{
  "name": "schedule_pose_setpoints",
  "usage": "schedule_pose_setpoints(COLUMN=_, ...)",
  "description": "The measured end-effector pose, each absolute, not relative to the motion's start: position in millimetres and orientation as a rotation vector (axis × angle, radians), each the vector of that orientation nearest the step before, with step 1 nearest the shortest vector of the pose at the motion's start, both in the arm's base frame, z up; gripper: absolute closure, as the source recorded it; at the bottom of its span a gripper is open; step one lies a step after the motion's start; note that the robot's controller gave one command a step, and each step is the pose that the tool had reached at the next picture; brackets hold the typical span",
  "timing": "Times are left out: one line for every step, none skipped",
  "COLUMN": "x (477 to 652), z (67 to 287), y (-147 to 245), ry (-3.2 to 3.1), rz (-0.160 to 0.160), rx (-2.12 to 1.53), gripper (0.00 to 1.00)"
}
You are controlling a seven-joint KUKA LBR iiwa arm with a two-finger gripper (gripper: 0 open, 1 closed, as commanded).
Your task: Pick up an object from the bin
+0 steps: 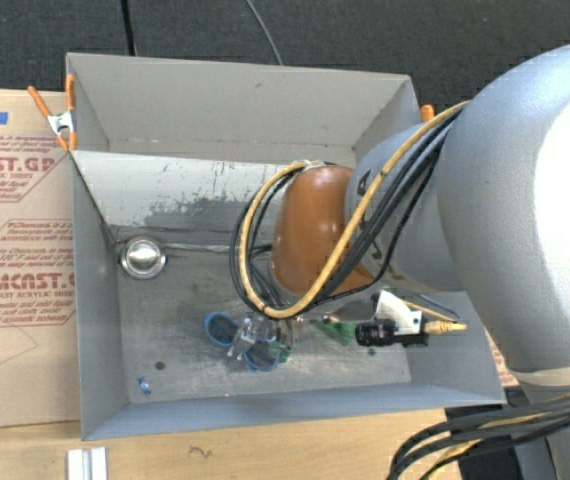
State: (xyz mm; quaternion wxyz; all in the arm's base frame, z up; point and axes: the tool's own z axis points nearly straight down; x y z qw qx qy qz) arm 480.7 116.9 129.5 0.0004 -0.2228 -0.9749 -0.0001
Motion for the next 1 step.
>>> schedule_pose_setpoints(x=481.0, z=156.2, y=117.4, ry=-3.064, rz=-0.002, rx=-0.7, gripper=1.0)
